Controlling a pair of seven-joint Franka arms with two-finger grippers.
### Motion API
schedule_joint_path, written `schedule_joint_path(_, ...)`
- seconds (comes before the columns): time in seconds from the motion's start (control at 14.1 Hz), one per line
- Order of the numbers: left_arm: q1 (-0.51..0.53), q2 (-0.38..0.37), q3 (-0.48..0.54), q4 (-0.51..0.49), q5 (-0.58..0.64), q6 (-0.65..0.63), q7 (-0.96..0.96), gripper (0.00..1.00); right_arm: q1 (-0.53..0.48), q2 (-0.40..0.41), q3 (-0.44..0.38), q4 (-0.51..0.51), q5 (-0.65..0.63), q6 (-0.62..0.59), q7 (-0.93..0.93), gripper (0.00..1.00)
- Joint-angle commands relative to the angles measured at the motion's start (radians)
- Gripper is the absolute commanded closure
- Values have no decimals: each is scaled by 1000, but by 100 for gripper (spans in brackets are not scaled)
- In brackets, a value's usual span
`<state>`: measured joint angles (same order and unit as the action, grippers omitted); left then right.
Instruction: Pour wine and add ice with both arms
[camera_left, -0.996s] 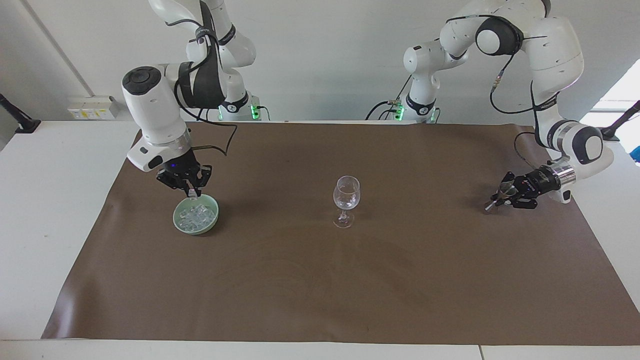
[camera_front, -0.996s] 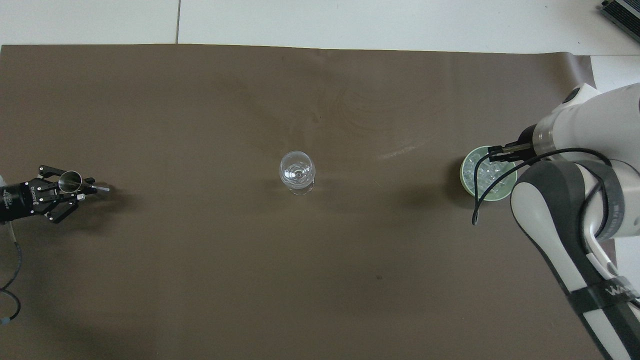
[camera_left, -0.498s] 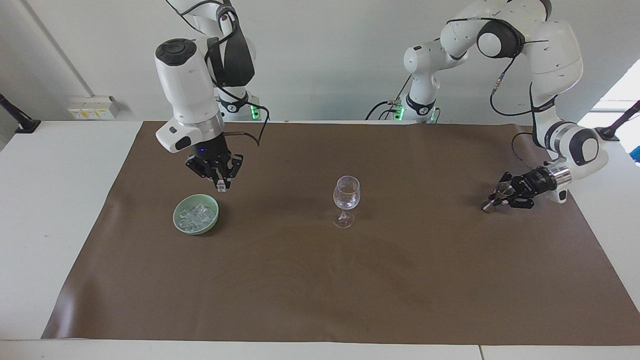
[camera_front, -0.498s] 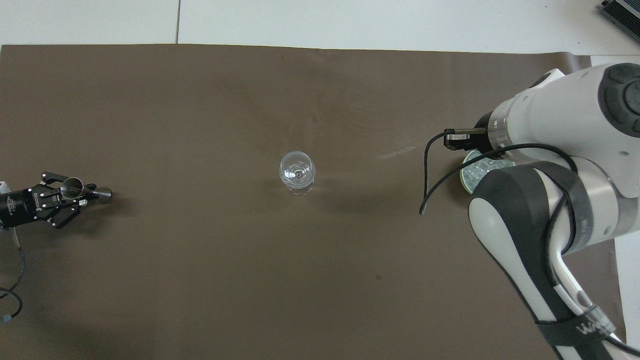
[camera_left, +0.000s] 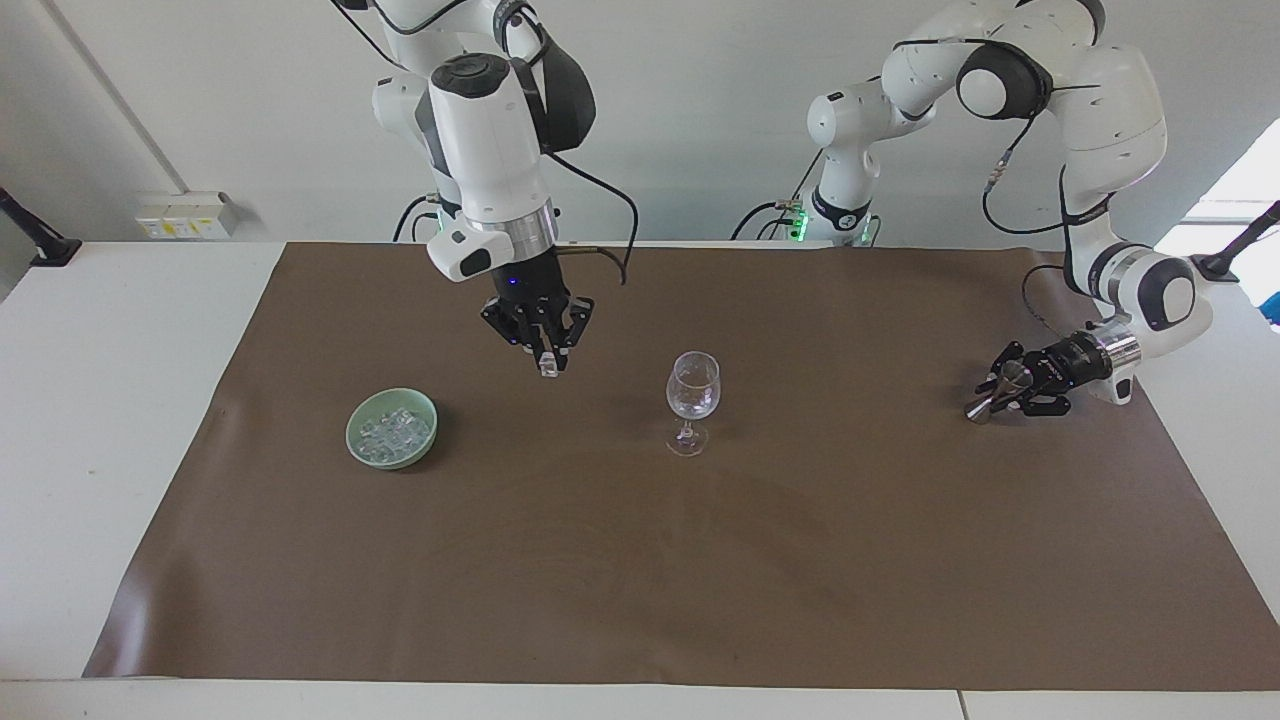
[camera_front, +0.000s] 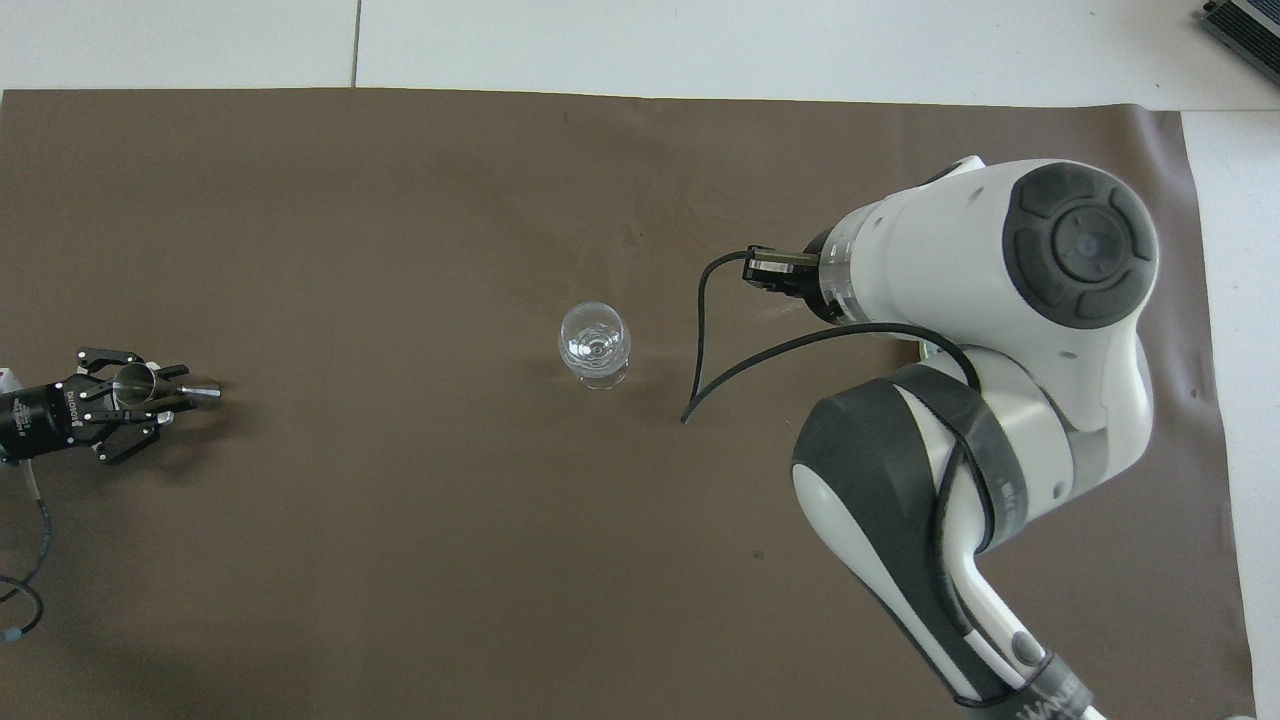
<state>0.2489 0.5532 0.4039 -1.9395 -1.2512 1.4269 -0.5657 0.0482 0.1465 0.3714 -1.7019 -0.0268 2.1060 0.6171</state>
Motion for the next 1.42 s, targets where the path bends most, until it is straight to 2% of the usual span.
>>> schedule_joint_path(0.0,9,2,3,-4,-14,-20,13,0,-7,45,49,30,-4,37,81,100)
schedule_joint_path(0.28,15,2,4,1,-14,-25,12,0,-1,85,138,39,-16,118,206,100)
schedule_joint_path(0.43,16,2,4,4,-13,-28,9,0,13,129,158,102,-24,126,265,100)
schedule_joint_path(0.78,15,4,15,76,53,-25,17,0,32,189,224,120,-159,160,412,100)
schedule_joint_path(1.21,15,2,30,143,128,-9,105,0,45,200,236,111,-183,173,446,100)
schedule_joint_path(1.35,15,2,35,187,194,4,167,0,45,200,236,107,-183,170,447,100)
